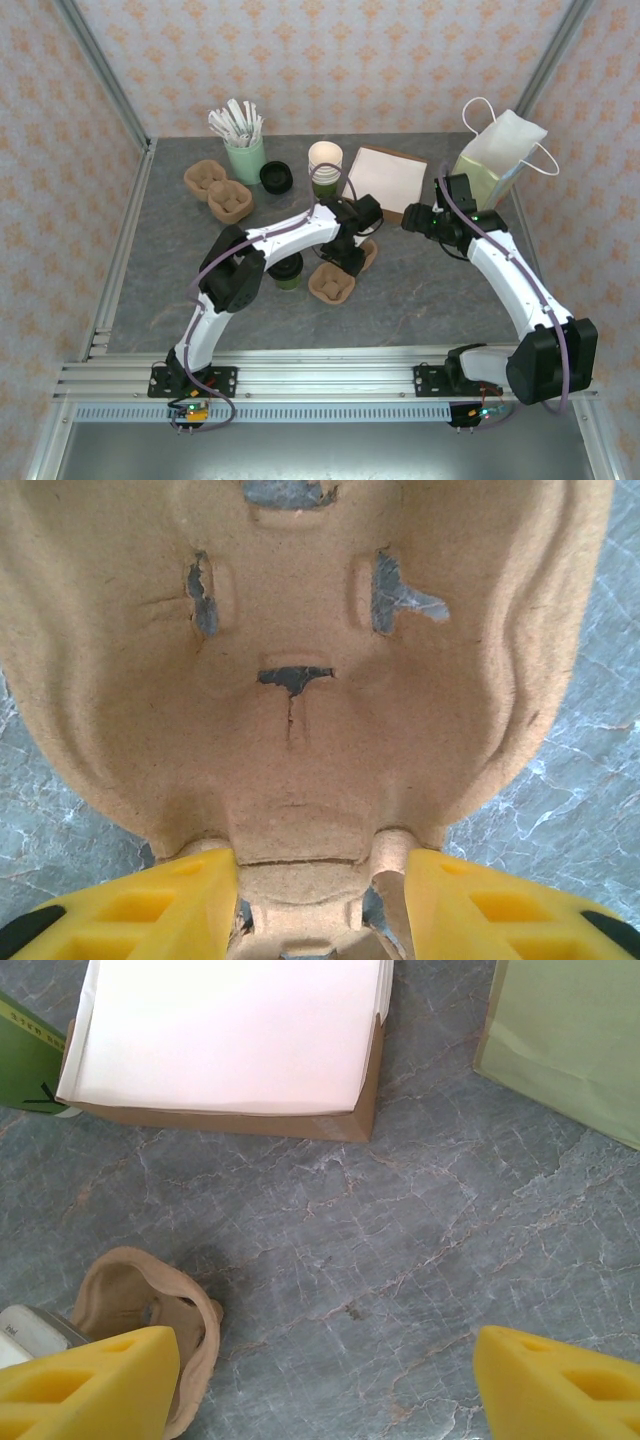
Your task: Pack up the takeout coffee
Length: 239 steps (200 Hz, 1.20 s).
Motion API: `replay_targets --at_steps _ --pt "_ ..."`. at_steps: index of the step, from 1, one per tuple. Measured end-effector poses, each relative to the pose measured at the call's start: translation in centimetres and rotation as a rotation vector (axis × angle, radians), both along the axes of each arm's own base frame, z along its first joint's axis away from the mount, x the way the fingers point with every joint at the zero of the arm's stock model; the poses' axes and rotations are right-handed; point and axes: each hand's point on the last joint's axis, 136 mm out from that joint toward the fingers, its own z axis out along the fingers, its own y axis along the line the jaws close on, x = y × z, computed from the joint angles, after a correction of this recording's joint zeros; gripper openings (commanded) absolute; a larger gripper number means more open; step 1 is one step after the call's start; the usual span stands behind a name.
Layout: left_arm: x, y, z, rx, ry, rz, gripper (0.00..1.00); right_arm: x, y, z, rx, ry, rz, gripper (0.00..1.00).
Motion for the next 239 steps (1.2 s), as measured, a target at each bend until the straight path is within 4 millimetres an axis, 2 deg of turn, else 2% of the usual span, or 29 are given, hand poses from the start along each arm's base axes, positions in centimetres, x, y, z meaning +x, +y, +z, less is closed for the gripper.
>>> replay_targets --at_steps 45,239 --pt "0.01 0.00 -0.67 0.011 0.010 0.000 0.49 -0.06 -0.03 -0.06 0.000 0.000 0.000 0.78" --pt "0.50 -0.32 -0.65 0.010 0.000 0.013 0.49 -0.21 0.29 -0.39 0.017 0.004 0.008 0.78"
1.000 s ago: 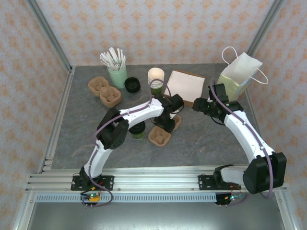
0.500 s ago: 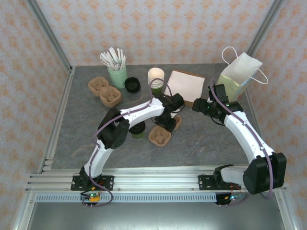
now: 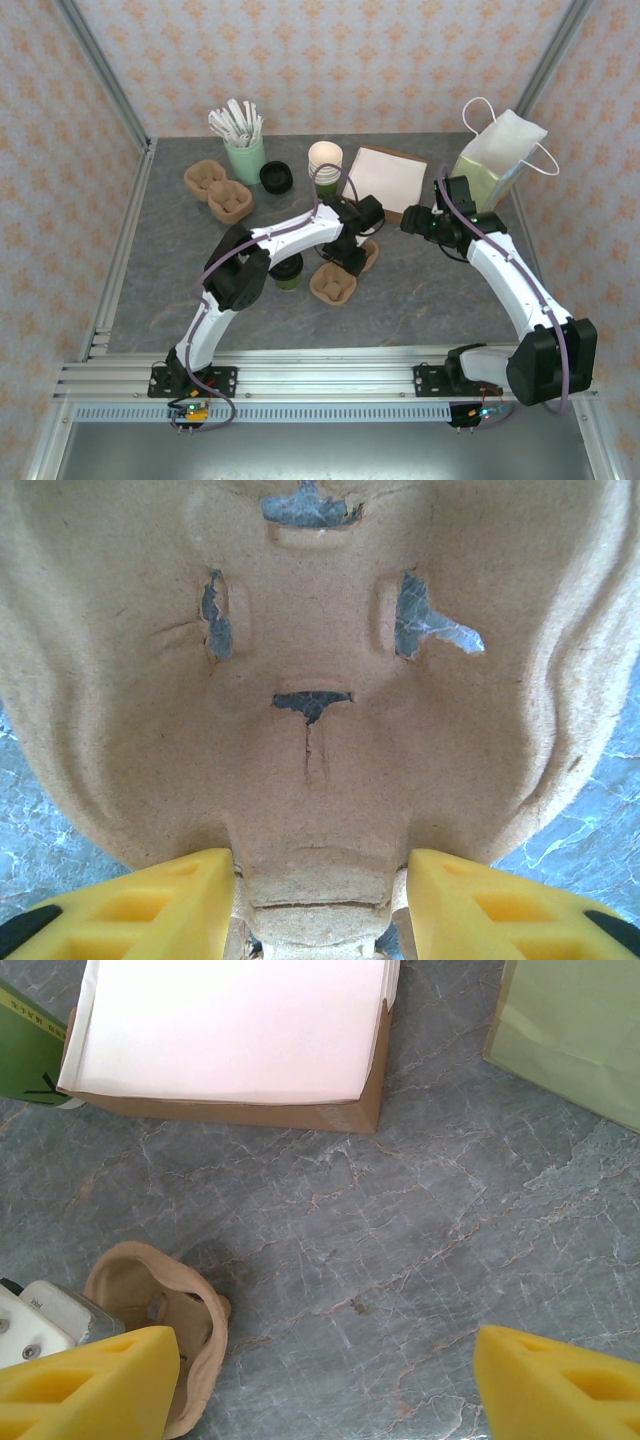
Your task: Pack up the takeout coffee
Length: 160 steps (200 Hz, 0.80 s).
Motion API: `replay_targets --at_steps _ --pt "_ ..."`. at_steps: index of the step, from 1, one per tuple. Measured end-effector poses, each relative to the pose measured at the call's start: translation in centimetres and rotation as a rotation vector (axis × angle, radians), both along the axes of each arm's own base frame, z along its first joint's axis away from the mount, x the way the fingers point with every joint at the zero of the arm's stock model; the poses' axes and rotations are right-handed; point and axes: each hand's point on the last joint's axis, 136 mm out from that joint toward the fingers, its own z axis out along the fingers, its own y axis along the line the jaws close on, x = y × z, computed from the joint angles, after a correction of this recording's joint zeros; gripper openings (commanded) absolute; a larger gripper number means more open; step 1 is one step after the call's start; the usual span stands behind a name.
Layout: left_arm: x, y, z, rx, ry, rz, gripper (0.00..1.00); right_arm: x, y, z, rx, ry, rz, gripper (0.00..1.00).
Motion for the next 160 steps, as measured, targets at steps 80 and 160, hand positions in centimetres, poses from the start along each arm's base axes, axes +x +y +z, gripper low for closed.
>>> replay_targets --at_steps 80,160 --pt "-0.07 0.09 -0.32 0.008 0.007 0.000 0.40 0.01 0.00 0.01 0.000 -0.001 0.000 0.78" --pt "0.24 0.23 0.25 0.020 -0.007 0.004 0.36 0.00 0.05 0.01 0.003 0.000 0.002 0.78"
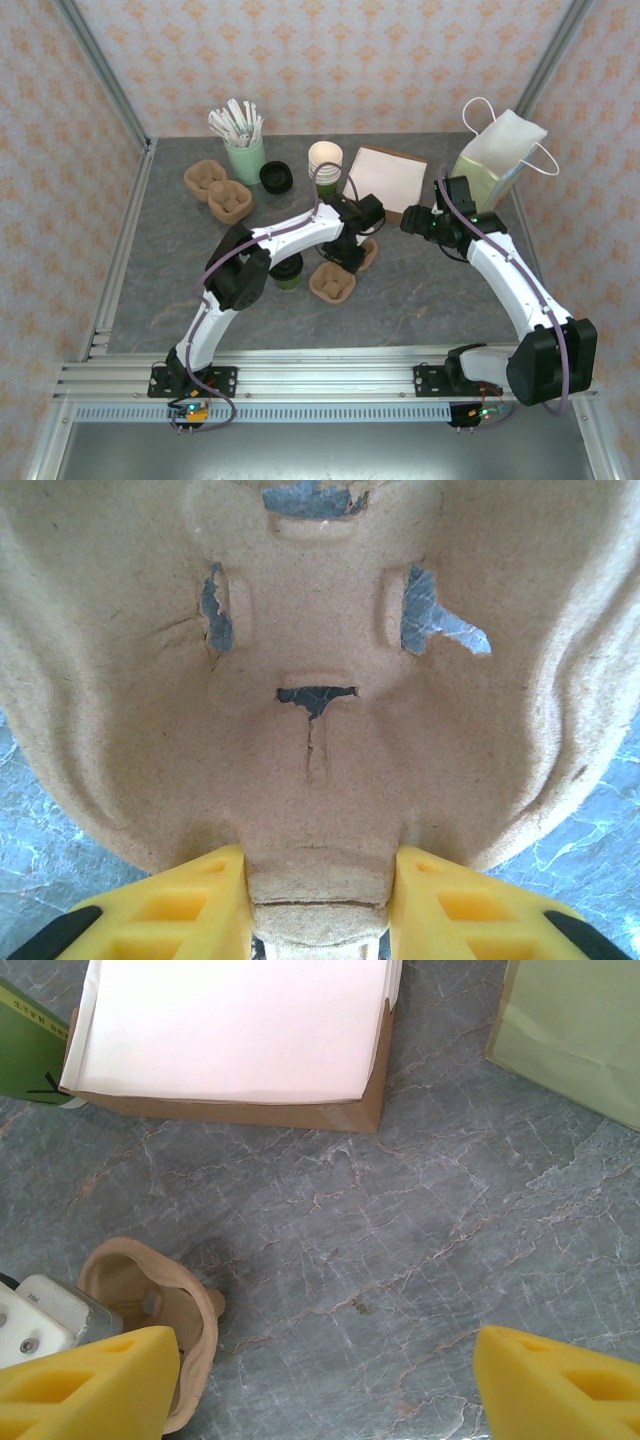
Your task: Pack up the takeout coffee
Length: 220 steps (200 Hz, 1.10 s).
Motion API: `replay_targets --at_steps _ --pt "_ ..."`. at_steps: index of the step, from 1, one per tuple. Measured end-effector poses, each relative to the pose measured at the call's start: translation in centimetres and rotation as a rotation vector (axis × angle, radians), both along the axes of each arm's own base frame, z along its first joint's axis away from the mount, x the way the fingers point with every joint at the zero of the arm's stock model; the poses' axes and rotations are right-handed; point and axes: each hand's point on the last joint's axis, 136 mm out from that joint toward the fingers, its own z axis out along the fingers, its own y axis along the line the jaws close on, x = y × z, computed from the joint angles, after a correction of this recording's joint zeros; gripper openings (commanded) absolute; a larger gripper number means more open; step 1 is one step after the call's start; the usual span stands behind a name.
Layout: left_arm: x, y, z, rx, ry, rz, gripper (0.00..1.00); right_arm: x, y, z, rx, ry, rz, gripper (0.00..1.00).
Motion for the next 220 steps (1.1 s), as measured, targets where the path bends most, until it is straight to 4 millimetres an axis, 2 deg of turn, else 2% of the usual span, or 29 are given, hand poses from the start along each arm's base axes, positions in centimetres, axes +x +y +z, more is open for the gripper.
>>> replay_targets --at_steps 40,53,67,85,106,129,150,169,195,220 --pt "0.1 0.0 0.8 -0.002 -0.009 0.000 0.36 0.0 0.1 0.0 0.003 0.001 0.003 0.78" --pt "0.0 0.2 1.6 -0.008 -0.018 -0.003 0.35 -0.1 0.1 0.4 0.006 0.002 0.005 0.78" --pt "0.1 0.2 3.0 -0.028 -0.040 -0.004 0.35 -0.2 0.3 1.7 0.018 -0.016 0.011 0.78" --pt "0.5 -0.2 6.0 -0.083 -0.090 -0.006 0.35 -0.4 0.4 5.4 0.040 -0.088 0.017 0.78" --pt "1.1 -0.4 10.4 -0.169 -0.164 0.000 0.33 -0.7 0.2 11.9 0.061 -0.238 0.017 0.78" --pt "2.0 -0.2 15.2 -0.256 -0.253 0.018 0.33 -1.4 -1.2 18.7 0.024 -0.391 -0.016 0.78" --pt "2.9 -0.1 18.5 -0.322 -0.323 0.032 0.32 -1.2 -3.6 22.8 -0.032 -0.466 -0.086 0.77" --pt "3.4 -0.6 20.2 -0.364 -0.358 0.031 0.32 -0.1 -6.8 24.5 -0.081 -0.479 -0.191 0.76" --pt "3.4 -1.1 20.7 -0.389 -0.364 0.025 0.32 2.7 -11.5 24.6 -0.144 -0.425 -0.333 0.75" --pt "3.5 -1.3 21.1 -0.408 -0.373 0.023 0.32 5.5 -16.5 22.5 -0.185 -0.323 -0.454 0.73"
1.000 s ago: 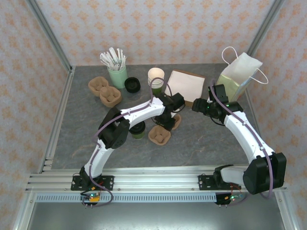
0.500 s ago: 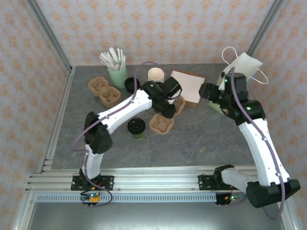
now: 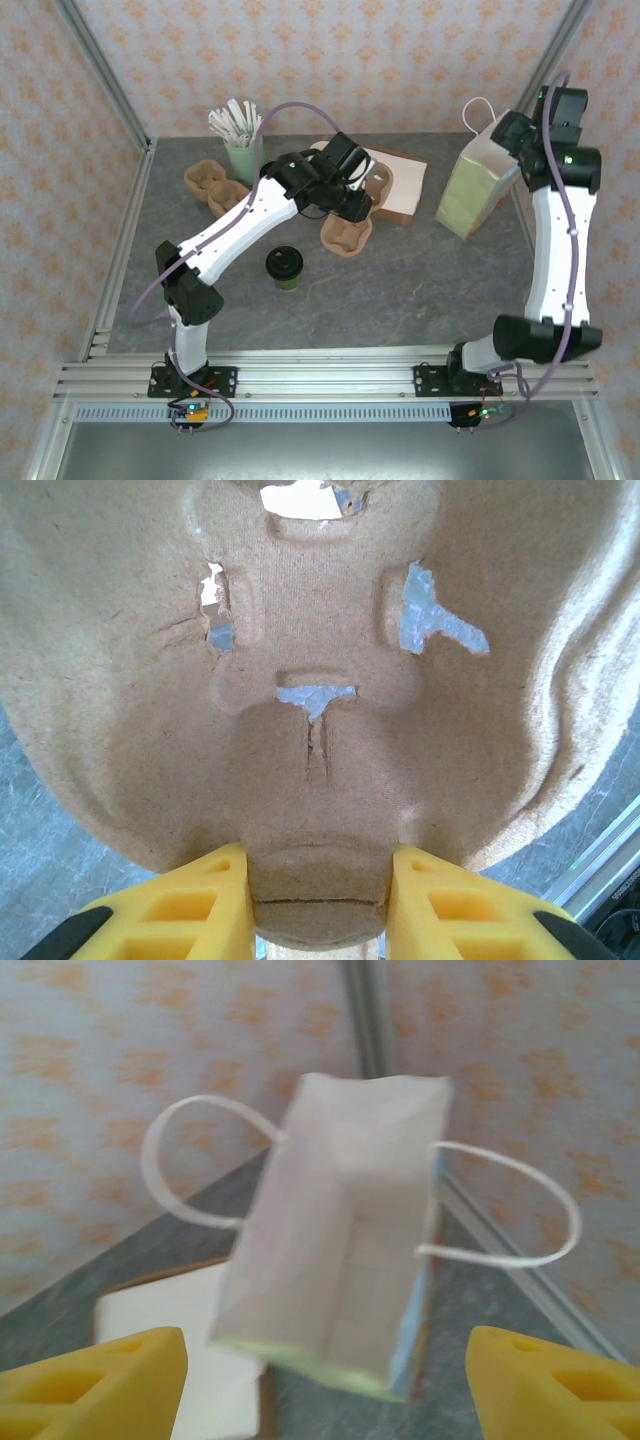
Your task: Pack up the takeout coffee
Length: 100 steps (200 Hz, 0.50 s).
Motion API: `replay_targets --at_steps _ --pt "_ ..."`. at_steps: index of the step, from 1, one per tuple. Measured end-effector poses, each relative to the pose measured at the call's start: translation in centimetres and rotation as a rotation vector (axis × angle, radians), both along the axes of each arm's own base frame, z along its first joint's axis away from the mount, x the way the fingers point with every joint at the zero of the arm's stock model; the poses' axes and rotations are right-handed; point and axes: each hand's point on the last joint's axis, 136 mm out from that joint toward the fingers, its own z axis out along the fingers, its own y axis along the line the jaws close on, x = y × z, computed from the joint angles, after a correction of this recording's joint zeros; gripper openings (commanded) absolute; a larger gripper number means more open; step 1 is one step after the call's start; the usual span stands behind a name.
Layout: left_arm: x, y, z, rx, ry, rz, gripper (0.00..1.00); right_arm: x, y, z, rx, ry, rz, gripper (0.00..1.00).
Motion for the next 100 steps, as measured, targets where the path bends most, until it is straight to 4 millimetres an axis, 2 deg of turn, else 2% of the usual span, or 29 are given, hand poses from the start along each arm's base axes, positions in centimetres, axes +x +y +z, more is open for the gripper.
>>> replay_targets --at_steps 18,30,58,100 --pt "0.0 0.0 0.5 -0.016 -0.017 0.000 0.32 1.5 -2.8 -2.3 0.016 0.076 -0.062 0.74" --pt "-0.2 0.2 0.8 -0.024 -0.025 -0.001 0.32 2.1 -3.8 -4.0 0.029 0.128 -0.084 0.74" --pt "-0.5 0.4 1.6 -0.046 -0.047 -0.001 0.33 2.9 -4.2 -7.6 0.053 0.242 -0.090 0.74" --pt "-0.6 0.4 1.1 -0.050 -0.044 -0.006 0.33 3.3 -5.5 -10.0 0.085 0.300 -0.124 0.57"
